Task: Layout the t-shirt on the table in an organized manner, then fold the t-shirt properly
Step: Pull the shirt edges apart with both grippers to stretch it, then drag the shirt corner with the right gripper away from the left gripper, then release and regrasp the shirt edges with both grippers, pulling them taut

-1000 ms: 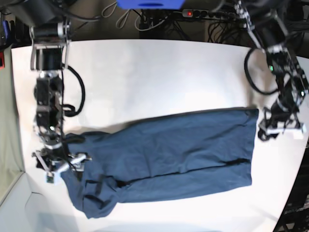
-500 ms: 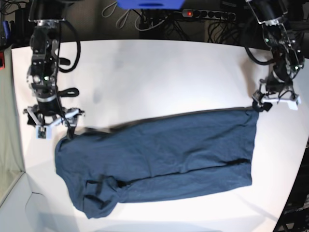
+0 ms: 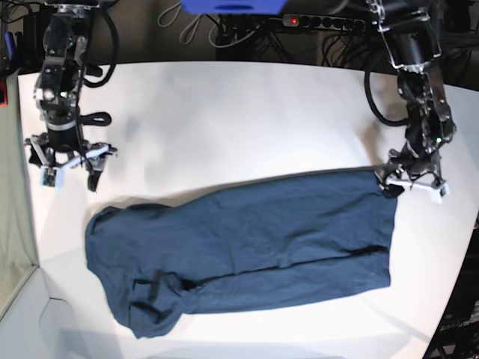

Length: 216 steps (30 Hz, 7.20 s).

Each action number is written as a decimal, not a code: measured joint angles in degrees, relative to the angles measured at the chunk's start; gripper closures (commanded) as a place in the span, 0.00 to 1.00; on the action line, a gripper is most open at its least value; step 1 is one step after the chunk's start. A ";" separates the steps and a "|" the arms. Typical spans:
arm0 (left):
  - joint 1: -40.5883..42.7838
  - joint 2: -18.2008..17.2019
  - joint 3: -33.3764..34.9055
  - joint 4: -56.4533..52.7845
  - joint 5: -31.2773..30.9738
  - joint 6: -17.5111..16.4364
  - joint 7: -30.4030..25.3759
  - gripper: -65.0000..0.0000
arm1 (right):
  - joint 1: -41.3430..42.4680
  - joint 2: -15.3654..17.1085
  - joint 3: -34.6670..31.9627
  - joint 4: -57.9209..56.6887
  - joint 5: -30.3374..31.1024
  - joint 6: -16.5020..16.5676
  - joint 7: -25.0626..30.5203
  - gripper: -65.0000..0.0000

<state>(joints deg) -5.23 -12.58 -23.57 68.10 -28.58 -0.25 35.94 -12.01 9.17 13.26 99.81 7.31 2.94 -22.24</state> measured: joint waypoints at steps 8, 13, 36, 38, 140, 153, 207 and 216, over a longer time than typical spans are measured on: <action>-1.31 -0.33 4.57 -2.03 -0.20 0.04 -0.83 0.76 | 2.84 -0.11 -0.09 -2.47 0.00 0.00 -0.42 0.25; -0.68 -0.66 4.96 0.11 -1.27 0.04 1.99 0.98 | 10.56 -0.11 -0.28 -10.86 0.00 0.20 0.15 0.25; 0.28 -2.80 2.36 14.43 -0.83 0.70 5.81 1.00 | 27.85 -0.20 -0.33 -40.44 -0.48 0.04 0.76 0.25; 0.28 -2.82 2.36 14.43 -0.83 0.70 5.81 1.00 | 26.38 -0.42 -0.42 -40.26 -0.87 0.04 3.21 0.25; -4.15 -4.76 -1.81 11.41 -0.81 0.48 5.44 1.00 | 18.62 -5.38 -23.78 -22.86 -0.85 6.29 -13.09 0.60; 3.98 -4.74 -2.14 23.45 -0.85 0.57 5.86 1.00 | 7.76 -3.50 -20.39 -15.06 0.44 6.71 -10.45 1.00; 36.02 -1.84 -9.86 40.76 -0.74 0.28 6.10 0.41 | -26.18 3.39 -17.70 13.09 -0.52 6.51 -20.39 0.64; 36.39 -2.16 -17.18 42.47 -1.01 0.11 5.88 0.41 | -27.96 3.17 -14.12 13.94 0.04 6.54 -20.04 0.57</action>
<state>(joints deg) 31.16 -14.74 -40.75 110.56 -29.58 -0.14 41.82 -39.97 12.34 -0.86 113.75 7.35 9.47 -42.28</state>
